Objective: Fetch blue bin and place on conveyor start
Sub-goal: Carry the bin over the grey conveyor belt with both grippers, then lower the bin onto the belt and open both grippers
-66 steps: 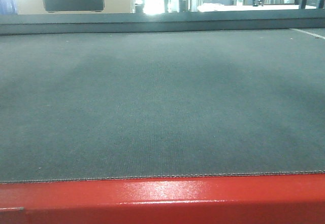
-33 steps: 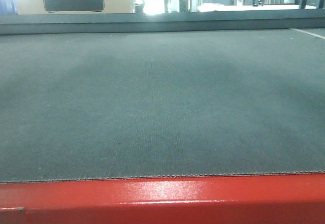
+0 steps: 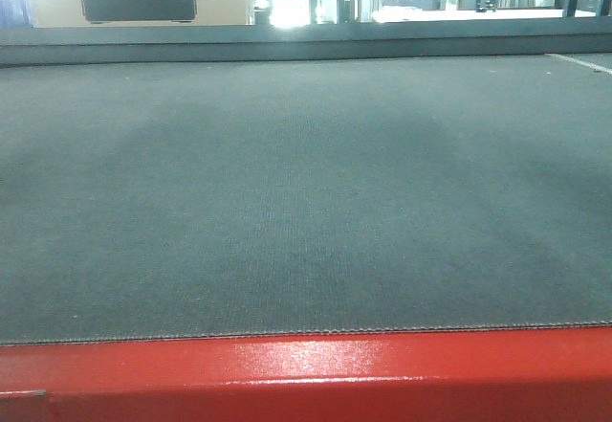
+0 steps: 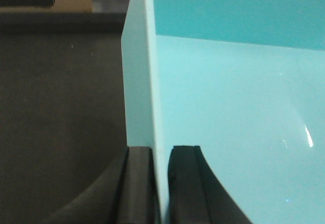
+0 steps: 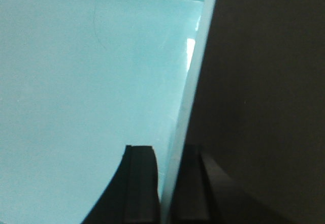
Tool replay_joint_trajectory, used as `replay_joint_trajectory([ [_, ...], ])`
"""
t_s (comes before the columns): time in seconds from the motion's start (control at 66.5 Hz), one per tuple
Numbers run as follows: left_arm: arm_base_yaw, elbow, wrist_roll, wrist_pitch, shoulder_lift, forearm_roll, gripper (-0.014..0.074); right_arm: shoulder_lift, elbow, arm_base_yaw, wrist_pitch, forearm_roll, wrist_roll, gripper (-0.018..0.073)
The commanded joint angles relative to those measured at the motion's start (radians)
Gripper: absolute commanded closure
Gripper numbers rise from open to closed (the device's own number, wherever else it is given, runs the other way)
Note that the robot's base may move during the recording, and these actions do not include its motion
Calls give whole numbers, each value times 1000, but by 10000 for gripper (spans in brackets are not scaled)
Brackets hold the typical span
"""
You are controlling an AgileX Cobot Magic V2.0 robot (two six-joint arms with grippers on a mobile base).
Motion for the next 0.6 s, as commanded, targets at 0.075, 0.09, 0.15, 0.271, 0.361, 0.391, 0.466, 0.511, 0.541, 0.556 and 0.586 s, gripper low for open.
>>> replay_joint_trajectory([
  [0.075, 3, 117, 0, 45, -4, 3, 708, 17, 61, -10, 29, -53, -25, 711],
  [0.09, 3, 135, 0, 31, -4, 3, 708, 21, 77, -10, 22, -53, -25, 711],
  [0.15, 3, 208, 0, -26, -2, 3, 708, 33, 123, -10, -11, -57, -25, 711],
  [0.271, 3, 377, 0, -221, 11, 3, 708, 62, 230, -10, -115, -57, -25, 711],
  [0.361, 3, 460, 0, -316, 37, 3, 708, 94, 296, -10, -196, -57, -25, 711],
  [0.391, 3, 477, 0, -331, 55, 3, 708, 107, 309, -10, -215, -57, -25, 711],
  [0.466, 3, 496, 0, -347, 97, 3, 708, 152, 323, -10, -246, -60, -27, 711],
  [0.511, 3, 497, 0, -348, 126, 3, 708, 174, 323, -10, -259, -62, -27, 711],
  [0.541, 3, 497, 0, -359, 148, 3, 708, 194, 323, -10, -272, -62, -27, 711],
  [0.556, 3, 497, 0, -362, 157, 3, 708, 207, 323, -10, -279, -62, -27, 711],
  [0.586, 3, 497, 0, -370, 176, 3, 708, 226, 323, -10, -286, -62, -27, 711],
])
